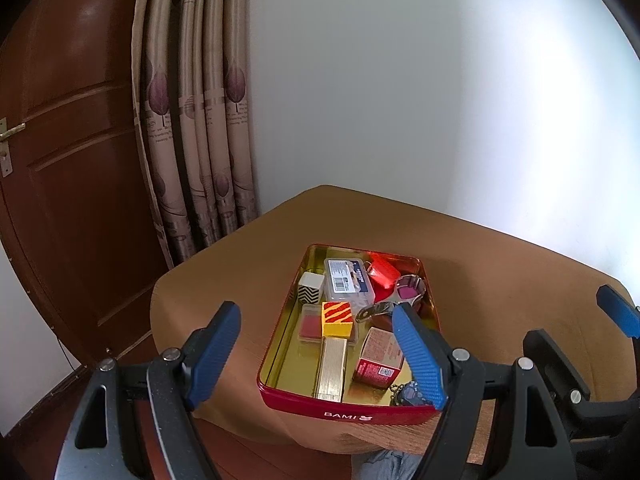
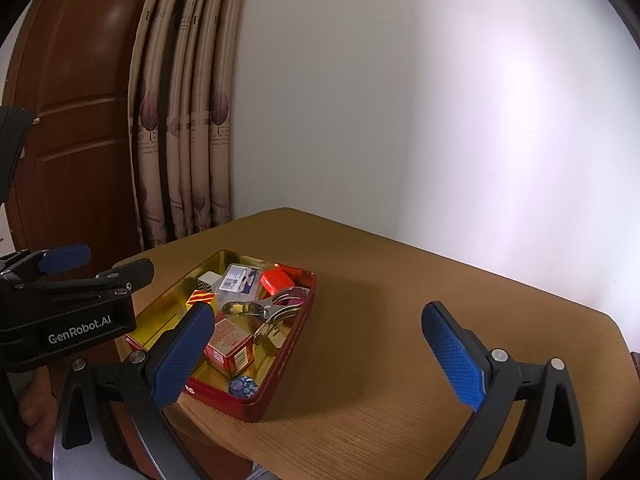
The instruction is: Organize rigid objects
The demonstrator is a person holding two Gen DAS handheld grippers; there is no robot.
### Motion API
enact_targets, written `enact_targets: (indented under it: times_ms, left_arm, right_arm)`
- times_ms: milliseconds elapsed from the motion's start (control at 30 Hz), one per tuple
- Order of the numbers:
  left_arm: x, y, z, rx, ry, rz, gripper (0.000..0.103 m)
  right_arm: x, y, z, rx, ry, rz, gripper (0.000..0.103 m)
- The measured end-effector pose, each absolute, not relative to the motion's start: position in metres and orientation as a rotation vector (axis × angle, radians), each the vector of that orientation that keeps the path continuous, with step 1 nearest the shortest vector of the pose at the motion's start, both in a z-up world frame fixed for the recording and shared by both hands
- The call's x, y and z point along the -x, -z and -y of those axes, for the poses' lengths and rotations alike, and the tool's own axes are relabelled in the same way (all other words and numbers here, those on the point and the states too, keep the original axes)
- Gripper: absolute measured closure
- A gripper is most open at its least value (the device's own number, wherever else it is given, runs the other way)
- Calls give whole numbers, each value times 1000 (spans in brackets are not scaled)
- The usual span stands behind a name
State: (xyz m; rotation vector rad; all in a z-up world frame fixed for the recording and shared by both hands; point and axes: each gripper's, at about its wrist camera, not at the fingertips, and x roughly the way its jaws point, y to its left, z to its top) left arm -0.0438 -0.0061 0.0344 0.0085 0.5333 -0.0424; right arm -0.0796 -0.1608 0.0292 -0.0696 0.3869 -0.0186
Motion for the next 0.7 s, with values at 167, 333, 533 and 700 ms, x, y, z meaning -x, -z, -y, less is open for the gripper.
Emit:
enact_targets:
  times_ms: [167, 333, 533, 700]
  left_arm:
    - [44, -33, 9, -24, 47, -529, 18]
    - [45, -31, 6, 6, 66, -503, 17]
    - [44, -29, 12, -27, 65, -512, 17]
    - [46, -31, 15, -40, 73, -511, 17]
  right_arm:
    - [80, -29, 158, 75, 15, -389, 1]
    - [80, -31, 156, 75, 14, -385, 1]
    - [82, -31, 156, 71, 21, -382, 1]
    - [85, -33, 156, 67, 28, -373, 1]
